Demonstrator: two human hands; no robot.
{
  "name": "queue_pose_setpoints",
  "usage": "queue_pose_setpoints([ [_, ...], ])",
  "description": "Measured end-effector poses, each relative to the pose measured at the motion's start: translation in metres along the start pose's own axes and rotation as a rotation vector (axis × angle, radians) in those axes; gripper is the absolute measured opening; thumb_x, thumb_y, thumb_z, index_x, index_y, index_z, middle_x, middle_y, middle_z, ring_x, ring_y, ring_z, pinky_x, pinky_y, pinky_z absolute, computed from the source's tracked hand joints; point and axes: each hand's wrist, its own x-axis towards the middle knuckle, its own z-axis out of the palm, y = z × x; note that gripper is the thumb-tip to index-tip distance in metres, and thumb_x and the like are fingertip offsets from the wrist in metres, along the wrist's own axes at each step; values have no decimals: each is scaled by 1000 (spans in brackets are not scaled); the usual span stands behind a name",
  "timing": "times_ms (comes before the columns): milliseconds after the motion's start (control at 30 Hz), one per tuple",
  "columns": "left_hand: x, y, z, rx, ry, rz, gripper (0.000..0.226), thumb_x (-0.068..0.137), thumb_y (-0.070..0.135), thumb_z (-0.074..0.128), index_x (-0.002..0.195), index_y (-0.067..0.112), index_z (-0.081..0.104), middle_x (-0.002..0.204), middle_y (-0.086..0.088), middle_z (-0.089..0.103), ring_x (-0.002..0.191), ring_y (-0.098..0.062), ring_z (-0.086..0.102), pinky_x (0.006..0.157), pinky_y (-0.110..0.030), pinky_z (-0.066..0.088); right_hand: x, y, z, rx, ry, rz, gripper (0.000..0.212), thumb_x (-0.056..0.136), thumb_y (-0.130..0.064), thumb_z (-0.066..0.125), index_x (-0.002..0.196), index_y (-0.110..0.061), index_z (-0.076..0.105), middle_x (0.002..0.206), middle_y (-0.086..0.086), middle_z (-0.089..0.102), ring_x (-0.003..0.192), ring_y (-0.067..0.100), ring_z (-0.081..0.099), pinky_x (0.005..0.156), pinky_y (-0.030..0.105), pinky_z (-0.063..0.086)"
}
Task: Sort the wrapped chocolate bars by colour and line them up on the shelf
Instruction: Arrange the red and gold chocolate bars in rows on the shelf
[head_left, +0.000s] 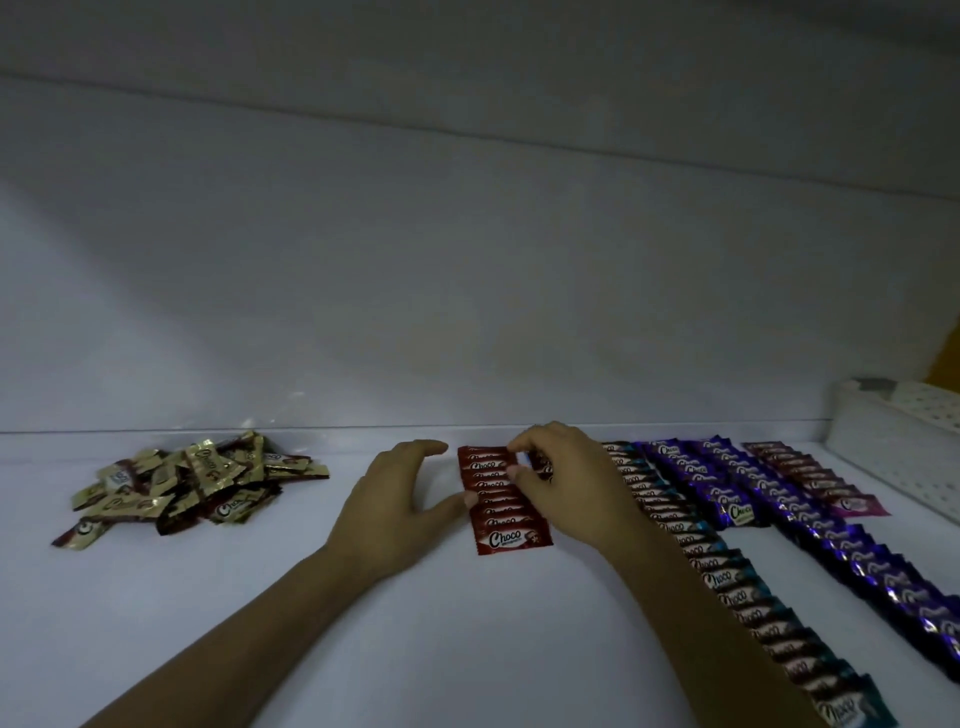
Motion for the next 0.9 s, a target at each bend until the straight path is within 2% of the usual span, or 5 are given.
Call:
queue_pose_setpoints([
  [133,-5,-5,-19,231,-27,76,68,87,58,55,143,26,36,148,7,39,135,-12,33,108,-28,30,-8,-19,13,23,-50,-78,48,92,-36,58,137,-27,44,137,-7,47,124,11,43,108,35,34],
  [333,-49,-52,-87,537,26,17,70,87,66,45,146,30,32,155,8,26,143,-13,22,114,-32,22,-8,-48,31,97,-171,-219,55,94,-36,54,144,-29,33,148,-9,33,133,9,30,104,17,20],
  [500,-90,-76,-123,674,160,-168,80,84,69,46,149,29,21,157,8,19,144,-14,16,112,-32,20,-6,-99,61,119,-332,-388,57,93,-45,50,145,-31,29,149,-10,29,134,9,28,110,26,25],
  [667,-105,-85,-123,581,158,-372,89,82,74,42,151,25,15,159,3,16,144,-18,16,114,-38,22,-9,-139,97,138,-362,-284,61,95,-48,45,148,-27,23,153,-3,25,138,18,27,111,32,26],
  [900,-104,-86,-123,612,158,-368,90,80,74,44,151,28,14,160,2,12,145,-18,14,115,-40,19,11,-162,137,190,-178,-64,51,94,-43,47,140,-23,35,139,7,42,126,27,41,101,37,36],
])
